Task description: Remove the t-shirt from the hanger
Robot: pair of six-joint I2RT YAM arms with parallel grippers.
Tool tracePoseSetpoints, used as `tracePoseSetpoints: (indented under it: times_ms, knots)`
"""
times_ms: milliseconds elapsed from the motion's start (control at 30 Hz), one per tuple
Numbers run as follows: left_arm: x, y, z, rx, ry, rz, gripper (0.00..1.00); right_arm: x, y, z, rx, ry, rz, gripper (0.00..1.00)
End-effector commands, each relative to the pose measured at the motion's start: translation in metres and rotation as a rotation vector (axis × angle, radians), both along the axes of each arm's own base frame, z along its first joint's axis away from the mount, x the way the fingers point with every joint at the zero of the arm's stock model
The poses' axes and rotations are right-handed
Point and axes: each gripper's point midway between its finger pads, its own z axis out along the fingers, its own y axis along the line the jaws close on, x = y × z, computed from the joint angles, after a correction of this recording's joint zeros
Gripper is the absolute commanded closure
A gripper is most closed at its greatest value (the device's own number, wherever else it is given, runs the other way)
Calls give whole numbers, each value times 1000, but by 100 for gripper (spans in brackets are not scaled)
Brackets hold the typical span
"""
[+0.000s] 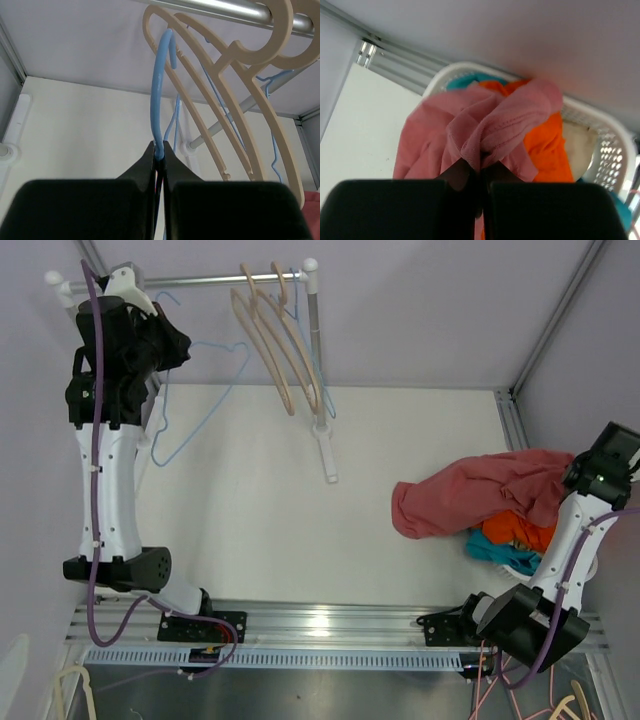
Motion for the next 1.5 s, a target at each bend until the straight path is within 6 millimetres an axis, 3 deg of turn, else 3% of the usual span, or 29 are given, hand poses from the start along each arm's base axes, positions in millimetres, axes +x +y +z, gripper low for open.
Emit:
tracePoseSetpoints:
  times_ms: [0,67,100,167,233,433,500,633,867,1067,1133,1200,1233,1267,1467]
  knots:
    - [12,5,23,40,-112,-5,99,8,3,-42,112,-93,-95,100]
    - [17,5,22,41,-115,0,99,13,8,-84,183,-66,-95,100]
    - [20,5,23,41,-122,0,99,8,14,-118,229,-19,-104,100]
    - [26,5,26,47,-150,-2,99,12,15,-147,256,3,-111,100]
    - [29,5,30,53,-171,-1,99,5,19,-179,287,43,-138,100]
    - [48,14,29,157,-168,76,99,7,20,-231,361,101,-163,100]
    - [53,23,29,198,-168,132,99,14,24,-238,392,97,-137,100]
    - [66,28,28,218,-187,176,99,23,23,-229,382,47,-126,100]
    - [71,13,42,268,-253,204,99,28,18,-204,299,22,-131,100]
    - [72,7,53,242,-304,200,99,33,20,-208,322,2,-130,100]
    - [82,5,47,253,-290,194,99,36,23,-211,337,-1,-120,100]
    - [86,5,59,250,-307,197,99,37,23,-214,343,3,-115,100]
    - [103,3,33,266,-237,186,99,39,23,-213,342,-6,-113,100]
    - [104,3,41,262,-253,192,99,39,25,-213,344,-6,-107,100]
    - [131,8,9,279,-195,202,99,41,24,-207,334,-22,-101,100]
